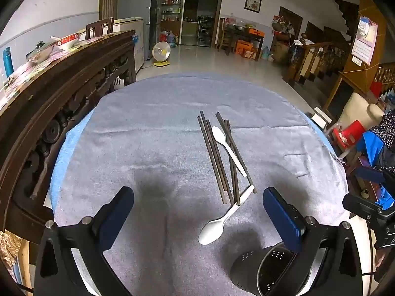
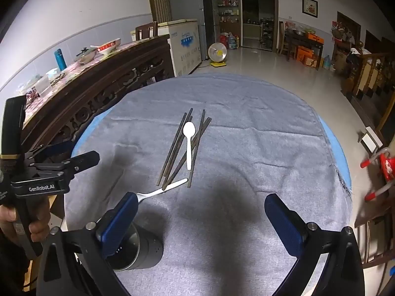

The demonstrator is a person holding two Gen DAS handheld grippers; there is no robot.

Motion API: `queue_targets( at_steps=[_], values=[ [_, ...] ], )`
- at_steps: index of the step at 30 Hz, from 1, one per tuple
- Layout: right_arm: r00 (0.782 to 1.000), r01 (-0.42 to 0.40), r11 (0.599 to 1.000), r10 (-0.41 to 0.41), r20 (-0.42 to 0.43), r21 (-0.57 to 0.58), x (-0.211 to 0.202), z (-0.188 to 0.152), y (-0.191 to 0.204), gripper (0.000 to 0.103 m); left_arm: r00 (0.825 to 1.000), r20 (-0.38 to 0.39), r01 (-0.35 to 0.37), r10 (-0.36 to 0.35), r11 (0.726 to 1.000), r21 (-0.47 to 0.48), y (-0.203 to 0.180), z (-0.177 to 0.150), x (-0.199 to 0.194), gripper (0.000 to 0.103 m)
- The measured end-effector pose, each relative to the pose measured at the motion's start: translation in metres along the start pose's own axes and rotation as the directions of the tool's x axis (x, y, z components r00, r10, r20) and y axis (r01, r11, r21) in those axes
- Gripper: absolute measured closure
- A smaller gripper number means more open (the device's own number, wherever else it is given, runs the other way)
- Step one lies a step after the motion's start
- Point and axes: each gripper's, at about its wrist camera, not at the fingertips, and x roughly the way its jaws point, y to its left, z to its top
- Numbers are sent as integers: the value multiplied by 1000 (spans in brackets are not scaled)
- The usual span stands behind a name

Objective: Organize utensils

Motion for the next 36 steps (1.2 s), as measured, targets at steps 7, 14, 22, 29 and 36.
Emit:
queue_targets(
  at_steps=[7, 14, 22, 29, 36],
  values=[
    [1000, 8, 1000, -8, -5, -6, 3, -1, 2, 0, 1000, -3, -6, 6, 1000, -14, -4, -1, 3, 0],
    [1000, 9, 1000, -9, -13, -6, 4, -1, 2, 0, 1000, -15, 20, -20, 1000, -16, 2, -1, 2, 0],
    [1000, 12, 1000, -12, -18, -9, 5, -2, 2, 0, 999, -23, 28, -28, 1000, -14, 1, -1, 3, 0],
    [1000, 11, 1000, -11, -22, -10, 6, -3, 2, 0, 999, -28, 27, -28, 1000, -14, 2, -3, 5, 0],
    [1000, 8, 1000, -8, -22, -13, 6, -4, 3, 0, 999, -32, 25, -25, 1000, -11, 1, -4, 5, 0]
  ],
)
